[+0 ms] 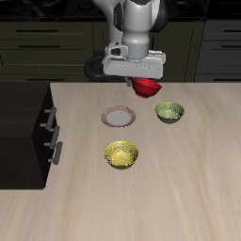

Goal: Place the red bowl on the plate

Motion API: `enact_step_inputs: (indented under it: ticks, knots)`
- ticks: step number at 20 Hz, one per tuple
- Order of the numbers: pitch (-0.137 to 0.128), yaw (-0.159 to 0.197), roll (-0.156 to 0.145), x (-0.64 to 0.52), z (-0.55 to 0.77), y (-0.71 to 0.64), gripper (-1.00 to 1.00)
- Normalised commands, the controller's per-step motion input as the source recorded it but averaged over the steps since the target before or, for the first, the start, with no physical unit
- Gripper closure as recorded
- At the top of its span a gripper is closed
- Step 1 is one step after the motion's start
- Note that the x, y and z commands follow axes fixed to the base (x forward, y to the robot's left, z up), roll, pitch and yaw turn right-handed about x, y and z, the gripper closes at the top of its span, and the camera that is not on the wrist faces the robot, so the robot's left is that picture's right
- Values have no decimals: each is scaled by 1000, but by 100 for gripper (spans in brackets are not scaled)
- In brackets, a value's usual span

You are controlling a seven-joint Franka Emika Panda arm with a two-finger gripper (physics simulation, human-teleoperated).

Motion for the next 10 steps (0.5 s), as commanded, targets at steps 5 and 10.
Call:
enact_step_inputs:
  ticks: [5, 10]
  knots:
    - [-1, 23, -2, -161, -60, -133, 100]
    - [0, -21, -30, -114, -19, -154, 100]
